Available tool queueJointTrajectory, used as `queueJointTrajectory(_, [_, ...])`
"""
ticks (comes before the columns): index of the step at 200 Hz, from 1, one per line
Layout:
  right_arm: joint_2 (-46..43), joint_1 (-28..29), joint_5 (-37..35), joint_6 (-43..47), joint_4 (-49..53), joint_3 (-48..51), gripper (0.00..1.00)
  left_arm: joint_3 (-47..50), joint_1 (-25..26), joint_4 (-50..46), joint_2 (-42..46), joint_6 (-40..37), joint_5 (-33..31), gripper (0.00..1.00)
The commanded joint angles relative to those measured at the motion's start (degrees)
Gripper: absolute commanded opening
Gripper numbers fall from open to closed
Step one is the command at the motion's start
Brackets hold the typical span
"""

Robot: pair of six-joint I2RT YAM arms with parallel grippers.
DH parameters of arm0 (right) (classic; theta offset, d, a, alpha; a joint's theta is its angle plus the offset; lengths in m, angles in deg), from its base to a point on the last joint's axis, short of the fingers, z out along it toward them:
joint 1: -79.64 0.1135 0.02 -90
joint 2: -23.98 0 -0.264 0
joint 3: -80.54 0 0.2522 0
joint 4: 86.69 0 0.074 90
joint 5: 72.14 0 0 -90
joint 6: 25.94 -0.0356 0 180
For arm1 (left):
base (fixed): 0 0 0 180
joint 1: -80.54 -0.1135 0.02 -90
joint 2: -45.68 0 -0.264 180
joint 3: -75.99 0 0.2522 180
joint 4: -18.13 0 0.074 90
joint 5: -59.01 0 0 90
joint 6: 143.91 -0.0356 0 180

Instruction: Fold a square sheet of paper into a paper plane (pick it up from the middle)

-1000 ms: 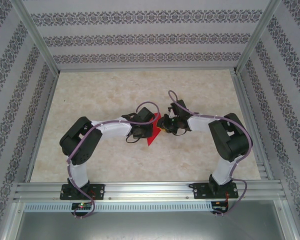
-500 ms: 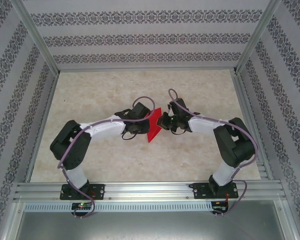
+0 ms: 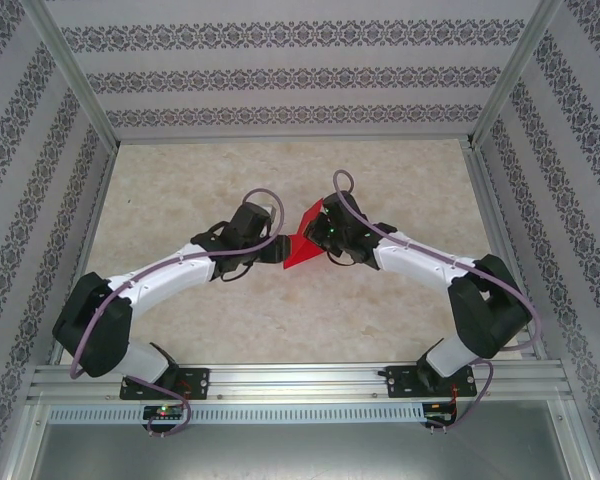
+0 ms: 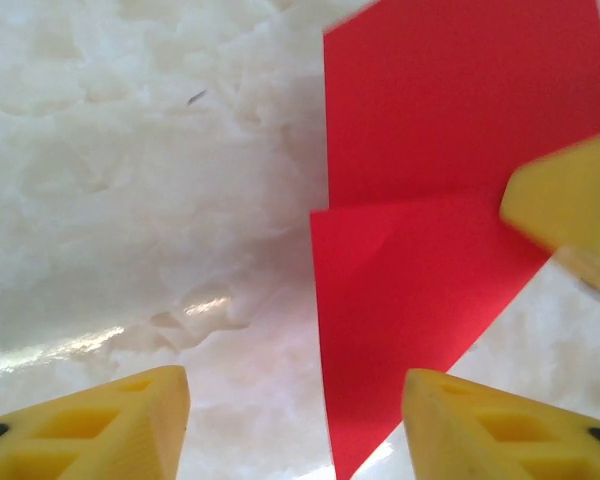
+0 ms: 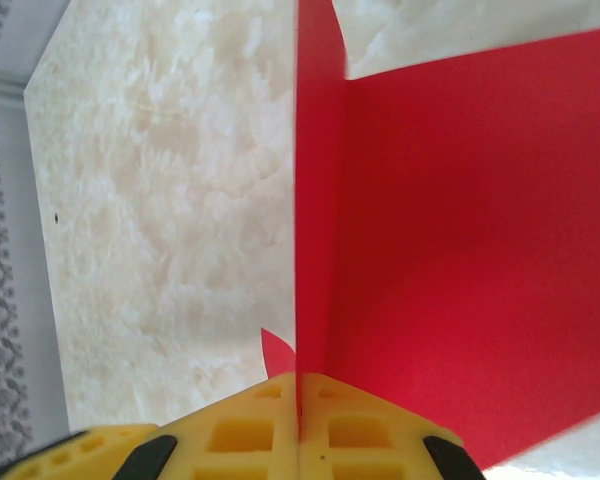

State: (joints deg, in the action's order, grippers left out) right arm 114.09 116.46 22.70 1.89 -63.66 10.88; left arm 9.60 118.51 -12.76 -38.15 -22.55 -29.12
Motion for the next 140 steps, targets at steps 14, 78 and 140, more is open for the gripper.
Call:
queueJointTrajectory(14, [4.81,0.63,-3.92,-8.09,-1.44,-1.19,0.04,7.16,-0.62,14.48,1.27,-8.06,3.29,0.67])
queueJointTrajectory(78, [6.95,0.57,-2.66,-13.85,-1.29,0.24,0.04,13.91,-0.53,28.18,-2.28,-18.00,6.40,0.62])
queueJointTrajectory(140, [5.73,-0.33,-2.07,-19.23,-0.62,2.21,0.04,18.73,-0.54,43.69,-5.37,-26.44,9.76,0.59])
